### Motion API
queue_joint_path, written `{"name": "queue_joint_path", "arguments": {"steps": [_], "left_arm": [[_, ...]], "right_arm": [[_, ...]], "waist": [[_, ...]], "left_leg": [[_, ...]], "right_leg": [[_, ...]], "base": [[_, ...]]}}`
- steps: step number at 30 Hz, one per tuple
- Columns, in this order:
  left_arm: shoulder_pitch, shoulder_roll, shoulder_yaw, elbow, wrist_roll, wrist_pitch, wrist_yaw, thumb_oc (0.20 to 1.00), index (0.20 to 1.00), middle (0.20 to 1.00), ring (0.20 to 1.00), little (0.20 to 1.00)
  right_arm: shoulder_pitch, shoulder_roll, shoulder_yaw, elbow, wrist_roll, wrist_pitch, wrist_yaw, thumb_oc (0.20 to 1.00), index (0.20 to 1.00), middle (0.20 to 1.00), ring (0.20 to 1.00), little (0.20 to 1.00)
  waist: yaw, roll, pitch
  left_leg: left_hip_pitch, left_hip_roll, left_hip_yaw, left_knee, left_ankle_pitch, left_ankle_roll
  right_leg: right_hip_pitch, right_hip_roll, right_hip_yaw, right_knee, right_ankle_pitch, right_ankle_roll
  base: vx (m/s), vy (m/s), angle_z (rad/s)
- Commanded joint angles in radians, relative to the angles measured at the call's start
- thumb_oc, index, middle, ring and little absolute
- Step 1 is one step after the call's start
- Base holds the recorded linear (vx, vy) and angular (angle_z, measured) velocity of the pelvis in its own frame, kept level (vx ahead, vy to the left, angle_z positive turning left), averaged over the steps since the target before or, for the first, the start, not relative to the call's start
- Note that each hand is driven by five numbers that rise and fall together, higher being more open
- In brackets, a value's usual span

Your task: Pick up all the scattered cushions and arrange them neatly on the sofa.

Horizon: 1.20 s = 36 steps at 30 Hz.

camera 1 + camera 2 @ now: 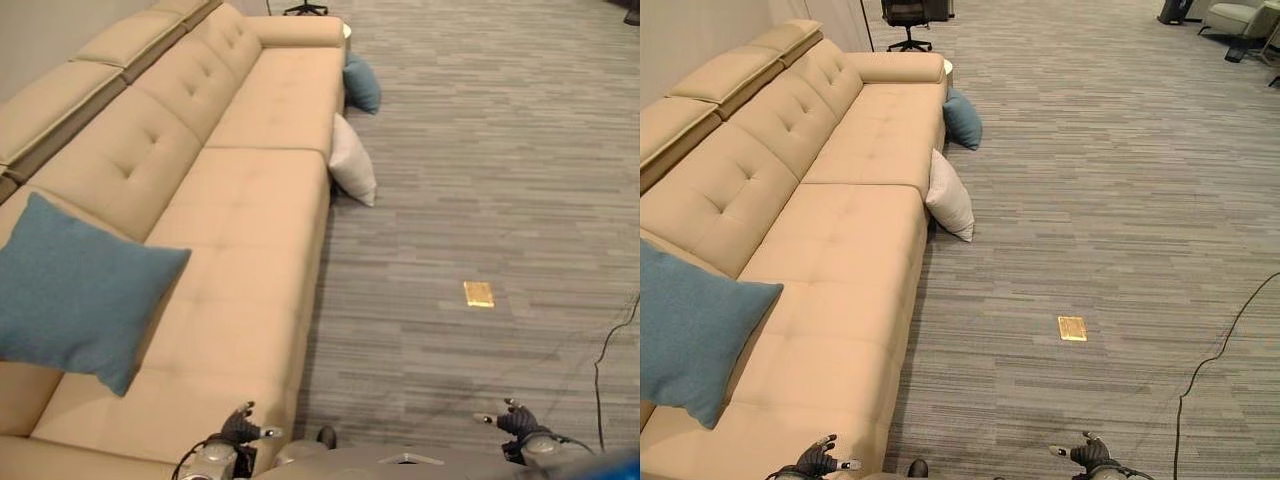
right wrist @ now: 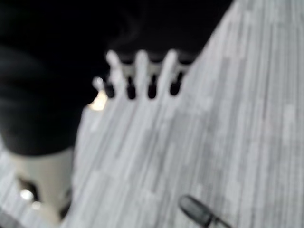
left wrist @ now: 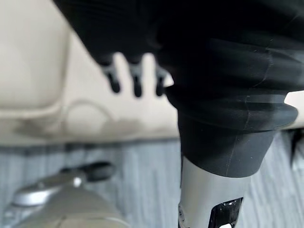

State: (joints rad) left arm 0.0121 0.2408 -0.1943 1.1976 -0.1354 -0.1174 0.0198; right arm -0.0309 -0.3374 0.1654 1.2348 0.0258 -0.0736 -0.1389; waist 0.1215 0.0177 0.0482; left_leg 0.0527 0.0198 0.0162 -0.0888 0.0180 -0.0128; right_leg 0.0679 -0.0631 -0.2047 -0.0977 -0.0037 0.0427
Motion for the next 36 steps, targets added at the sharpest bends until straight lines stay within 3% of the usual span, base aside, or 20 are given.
{"name": "queue_joint_path", "arguments": {"steps": [1, 6, 8, 13, 14, 16, 18, 20, 22, 24, 25, 28, 29, 33, 34, 35, 36], "left_arm": [[-0.084, -0.024, 0.0, 0.042, -0.003, -0.024, -0.001, 1.0, 1.0, 1.0, 1.0, 1.0], [-0.102, -0.028, -0.018, 0.037, 0.0, -0.021, 0.002, 1.0, 1.0, 1.0, 1.0, 1.0], [-0.115, -0.025, -0.013, 0.036, -0.009, -0.021, 0.005, 1.0, 1.0, 1.0, 1.0, 1.0], [-0.129, -0.02, -0.022, 0.03, -0.026, -0.023, 0.007, 1.0, 1.0, 1.0, 1.0, 1.0], [-0.134, -0.021, -0.03, 0.03, -0.023, -0.025, 0.008, 1.0, 1.0, 1.0, 1.0, 1.0], [-0.151, -0.029, -0.039, 0.027, -0.023, -0.027, 0.01, 1.0, 1.0, 1.0, 1.0, 1.0], [-0.155, -0.029, -0.041, 0.026, -0.026, -0.027, 0.013, 1.0, 1.0, 1.0, 1.0, 1.0], [-0.152, -0.029, -0.043, 0.025, -0.026, -0.027, 0.016, 1.0, 1.0, 1.0, 1.0, 1.0], [-0.136, -0.03, -0.038, 0.04, -0.007, -0.02, 0.009, 1.0, 1.0, 1.0, 1.0, 1.0], [-0.133, -0.029, -0.035, 0.04, -0.004, -0.019, 0.008, 1.0, 1.0, 1.0, 1.0, 1.0], [-0.127, -0.023, -0.034, 0.044, 0.008, -0.02, 0.005, 1.0, 1.0, 1.0, 1.0, 1.0], [-0.122, -0.019, -0.033, 0.043, 0.006, -0.022, 0.004, 1.0, 1.0, 1.0, 1.0, 1.0], [-0.11, -0.012, -0.023, 0.038, 0.006, -0.016, 0.0, 1.0, 1.0, 1.0, 1.0, 1.0], [-0.107, 0.003, -0.018, 0.043, 0.024, -0.009, 0.0, 1.0, 1.0, 1.0, 1.0, 1.0], [-0.105, 0.01, -0.018, 0.038, 0.024, -0.009, 0.001, 1.0, 1.0, 1.0, 1.0, 1.0], [-0.105, 0.01, -0.018, 0.038, 0.024, -0.009, 0.001, 1.0, 1.0, 1.0, 1.0, 1.0], [-0.114, 0.017, -0.018, 0.021, 0.013, -0.007, 0.005, 1.0, 1.0, 1.0, 1.0, 1.0]], "right_arm": [[-0.009, -0.067, -0.007, 0.009, 0.004, -0.015, -0.019, 1.0, 1.0, 1.0, 1.0, 1.0], [-0.016, -0.066, 0.0, 0.013, -0.002, -0.006, -0.025, 1.0, 1.0, 1.0, 1.0, 1.0], [-0.032, -0.063, 0.013, 0.012, -0.006, -0.005, -0.027, 1.0, 1.0, 1.0, 1.0, 1.0], [-0.032, -0.058, 0.032, 0.002, 0.003, -0.005, -0.021, 1.0, 1.0, 1.0, 1.0, 1.0], [-0.03, -0.06, 0.031, -0.001, 0.008, -0.008, -0.021, 1.0, 1.0, 1.0, 1.0, 1.0], [-0.047, -0.076, 0.025, -0.007, 0.024, -0.016, -0.029, 1.0, 1.0, 1.0, 1.0, 1.0], [-0.054, -0.08, 0.025, -0.006, 0.029, -0.018, -0.032, 1.0, 1.0, 1.0, 1.0, 1.0], [-0.056, -0.084, 0.027, 0.0, 0.03, -0.013, -0.031, 1.0, 1.0, 1.0, 1.0, 1.0], [-0.054, -0.081, 0.029, 0.008, 0.033, -0.014, -0.031, 1.0, 1.0, 1.0, 1.0, 1.0], [-0.056, -0.079, 0.03, 0.01, 0.033, -0.014, -0.031, 1.0, 1.0, 1.0, 1.0, 1.0], [-0.067, -0.071, 0.038, 0.015, 0.035, -0.014, -0.034, 1.0, 1.0, 1.0, 1.0, 1.0], [-0.074, -0.063, 0.044, 0.013, 0.037, -0.015, -0.032, 1.0, 1.0, 1.0, 1.0, 1.0], [-0.075, -0.053, 0.051, 0.01, 0.028, -0.015, -0.028, 1.0, 1.0, 1.0, 1.0, 1.0], [-0.073, -0.033, 0.055, 0.018, 0.008, -0.011, -0.022, 1.0, 1.0, 1.0, 1.0, 1.0], [-0.075, -0.027, 0.058, 0.017, -0.008, -0.009, -0.014, 1.0, 1.0, 1.0, 1.0, 1.0], [-0.075, -0.028, 0.058, 0.017, -0.008, -0.009, -0.014, 1.0, 1.0, 1.0, 1.0, 1.0], [-0.087, -0.022, 0.061, 0.005, -0.007, -0.005, -0.011, 1.0, 1.0, 1.0, 1.0, 1.0]], "waist": [[0.015, -0.017, -0.009], [0.013, -0.018, 0.016], [0.026, -0.018, 0.034], [0.021, -0.028, 0.048], [0.015, -0.029, 0.055], [0.009, -0.03, 0.094], [0.014, -0.029, 0.101], [0.025, -0.032, 0.102], [0.041, -0.049, 0.083], [0.048, -0.05, 0.081], [0.074, -0.048, 0.074], [0.098, -0.048, 0.071], [0.108, -0.059, 0.053], [0.117, -0.081, 0.047], [0.111, -0.078, 0.06], [0.112, -0.078, 0.057], [0.083, -0.06, 0.087]], "left_leg": [[0.001, -0.027, -0.123, 0.002, -0.025, -0.025], [-0.01, -0.029, -0.112, 0.006, -0.028, -0.012], [-0.034, -0.022, -0.089, 0.015, -0.028, -0.012], [-0.048, 0.003, -0.074, 0.047, -0.031, -0.03], [-0.053, 0.013, -0.072, 0.071, -0.035, -0.04], [-0.133, 0.035, -0.044, 0.245, 0.001, -0.086], [-0.162, 0.04, -0.044, 0.3, 0.023, -0.087], [-0.204, 0.005, -0.061, 0.33, 0.017, -0.071], [-0.25, -0.071, -0.054, 0.247, -0.016, -0.039], [-0.257, -0.083, -0.049, 0.228, -0.009, -0.034], [-0.321, -0.119, -0.049, 0.187, 0.052, -0.029], [-0.344, -0.127, -0.046, 0.17, 0.083, -0.032], [-0.317, -0.125, -0.05, 0.155, 0.07, -0.001], [-0.284, -0.12, -0.048, 0.172, 0.039, 0.026], [-0.242, -0.115, -0.053, 0.179, 0.01, 0.048], [-0.246, -0.113, -0.054, 0.178, 0.011, 0.047], [-0.206, -0.101, -0.07, 0.185, -0.007, 0.068]], "right_leg": [[0.001, -0.018, -0.073, 0.01, 0.004, 0.094], [-0.034, -0.012, -0.054, 0.035, 0.014, 0.091], [-0.07, -0.019, -0.083, 0.062, 0.012, 0.096], [-0.084, -0.017, -0.095, 0.08, -0.002, 0.082], [-0.081, -0.015, -0.097, 0.08, -0.01, 0.076], [-0.063, -0.018, -0.114, 0.073, -0.025, 0.06], [-0.06, -0.018, -0.121, 0.075, -0.029, 0.053], [-0.049, -0.014, -0.119, 0.069, -0.031, 0.049], [-0.012, 0.004, -0.108, 0.037, -0.04, 0.059], [0.0, 0.011, -0.098, 0.031, -0.045, 0.059], [0.021, 0.046, -0.061, 0.025, -0.056, 0.053], [0.037, 0.066, -0.024, 0.029, -0.071, 0.047], [0.051, 0.075, -0.006, 0.053, -0.096, 0.041], [0.037, 0.057, 0.001, 0.191, -0.104, 0.069], [-0.034, 0.023, -0.012, 0.367, -0.043, 0.126], [-0.037, 0.025, -0.012, 0.366, -0.041, 0.125], [-0.136, 0.005, -0.021, 0.544, 0.053, 0.171]], "base": [[-0.01, 0.032, -0.02], [-0.06, -0.021, -0.08], [-0.09, -0.072, -0.35], [0.06, -0.133, -0.55], [0.02, -0.141, -0.1], [0.02, -0.18, 0.03], [0.04, -0.077, -0.03], [0.16, -0.07, -0.18], [0.35, -0.099, -0.15], [0.25, -0.039, -0.09], [0.22, -0.012, -0.05], [0.23, 0.014, -0.47], [0.29, 0.063, -1.05], [0.23, 0.076, -0.58], [0.22, 0.108, -0.37], [0.21, 0.144, -0.54], [0.12, 0.105, -0.42]]}}
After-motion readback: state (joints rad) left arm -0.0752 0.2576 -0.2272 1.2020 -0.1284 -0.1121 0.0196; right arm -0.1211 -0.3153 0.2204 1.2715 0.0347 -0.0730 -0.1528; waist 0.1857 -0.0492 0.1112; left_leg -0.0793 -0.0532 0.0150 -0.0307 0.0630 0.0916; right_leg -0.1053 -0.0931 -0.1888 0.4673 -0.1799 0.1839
